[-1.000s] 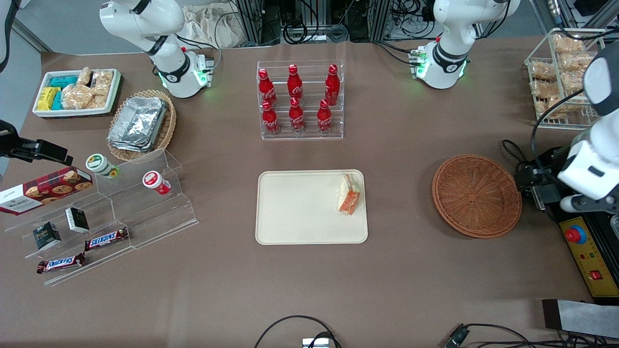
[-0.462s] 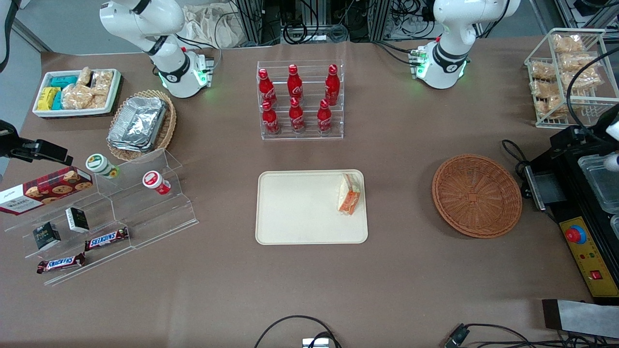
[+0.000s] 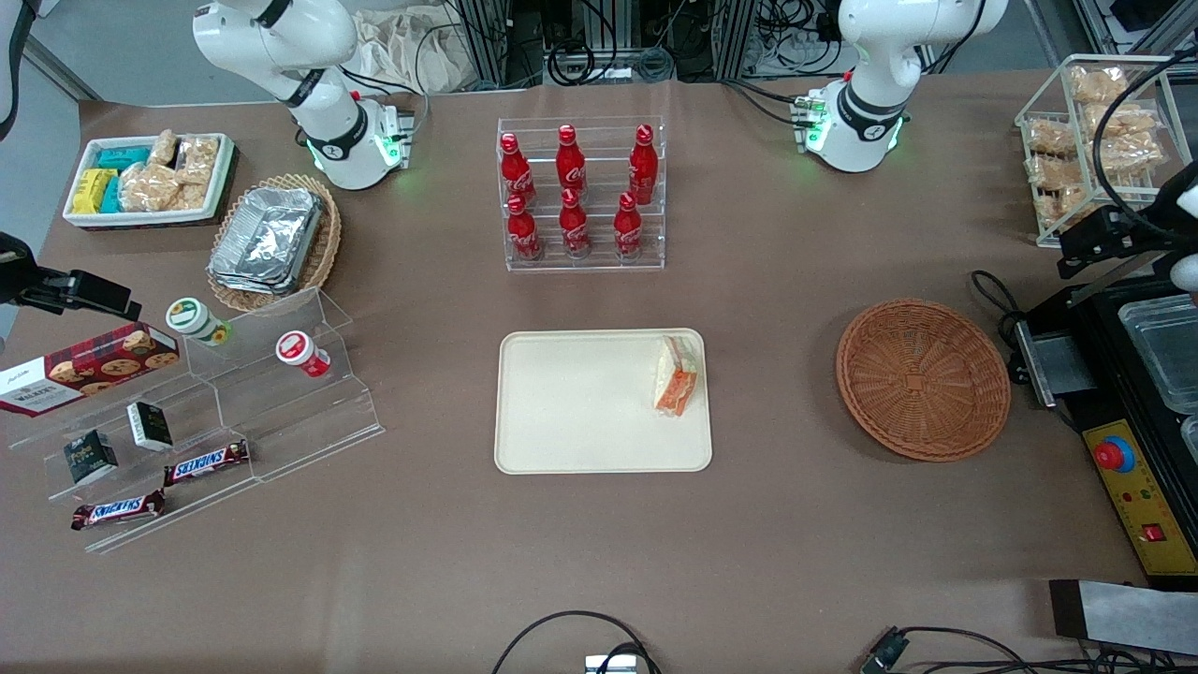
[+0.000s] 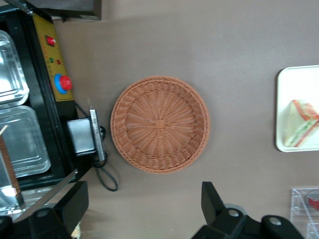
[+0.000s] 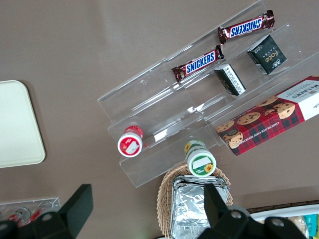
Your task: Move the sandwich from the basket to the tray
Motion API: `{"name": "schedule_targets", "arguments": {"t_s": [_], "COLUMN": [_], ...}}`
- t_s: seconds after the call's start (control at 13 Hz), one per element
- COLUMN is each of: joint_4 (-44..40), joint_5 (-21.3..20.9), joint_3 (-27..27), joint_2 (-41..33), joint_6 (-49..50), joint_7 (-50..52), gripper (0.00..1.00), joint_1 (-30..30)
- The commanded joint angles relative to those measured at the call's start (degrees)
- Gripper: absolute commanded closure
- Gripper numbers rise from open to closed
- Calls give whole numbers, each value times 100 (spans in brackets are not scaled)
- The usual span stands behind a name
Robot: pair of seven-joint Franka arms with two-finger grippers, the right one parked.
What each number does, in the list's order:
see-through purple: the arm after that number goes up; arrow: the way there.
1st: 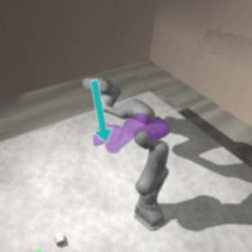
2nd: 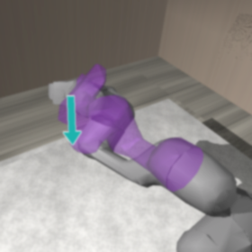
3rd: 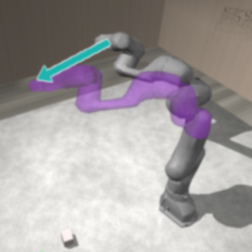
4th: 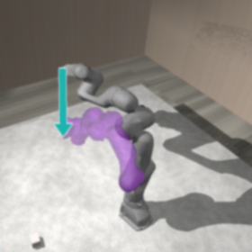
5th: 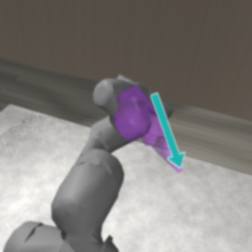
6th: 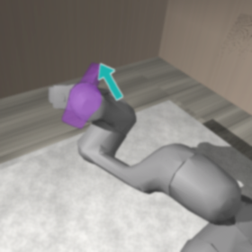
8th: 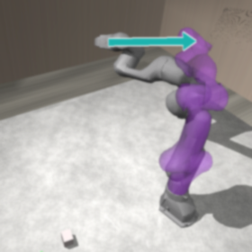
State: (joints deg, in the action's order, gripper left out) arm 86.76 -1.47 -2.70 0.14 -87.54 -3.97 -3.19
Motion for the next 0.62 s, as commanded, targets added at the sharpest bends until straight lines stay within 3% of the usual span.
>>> {"name": "schedule_targets", "arguments": {"t_s": [0.0, 0.54], "joint_4": [148, 42], "joint_5": [129, 155], "joint_3": [24, -29], "joint_2": [-94, 56], "joint_6": [9, 88], "joint_7": [281, 291], "gripper": [0, 0], "joint_1": [117, 134]}}
